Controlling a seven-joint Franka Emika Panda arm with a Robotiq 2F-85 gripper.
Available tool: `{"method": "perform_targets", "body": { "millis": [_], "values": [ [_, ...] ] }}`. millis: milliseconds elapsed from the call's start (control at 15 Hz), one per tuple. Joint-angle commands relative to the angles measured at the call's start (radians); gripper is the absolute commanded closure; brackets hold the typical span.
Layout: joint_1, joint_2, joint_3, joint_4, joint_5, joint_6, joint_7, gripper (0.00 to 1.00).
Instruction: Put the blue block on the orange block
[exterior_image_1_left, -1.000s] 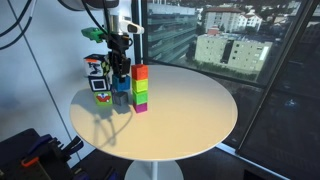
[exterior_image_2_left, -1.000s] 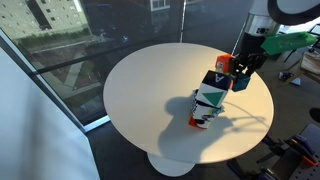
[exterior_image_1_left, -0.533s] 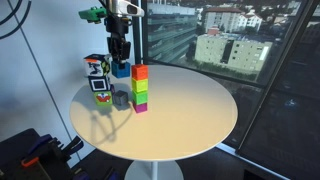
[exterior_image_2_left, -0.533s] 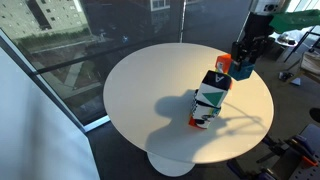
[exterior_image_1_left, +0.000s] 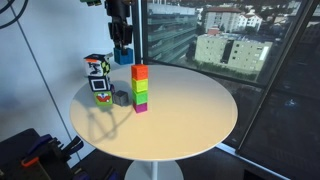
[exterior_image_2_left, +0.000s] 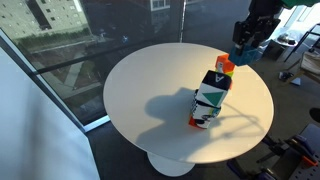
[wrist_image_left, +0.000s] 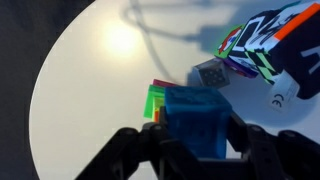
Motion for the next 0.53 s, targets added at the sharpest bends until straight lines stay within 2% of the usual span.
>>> {"method": "perform_targets", "body": {
  "millis": [0, 467],
  "values": [
    [-0.022, 0.04, 0.012, 0.079, -0.007, -0.034, 0.036, 0.69],
    [-0.033, 0.125, 0.007, 0.17, -0.015, -0.027, 0.094, 0.69]
  ]
}}
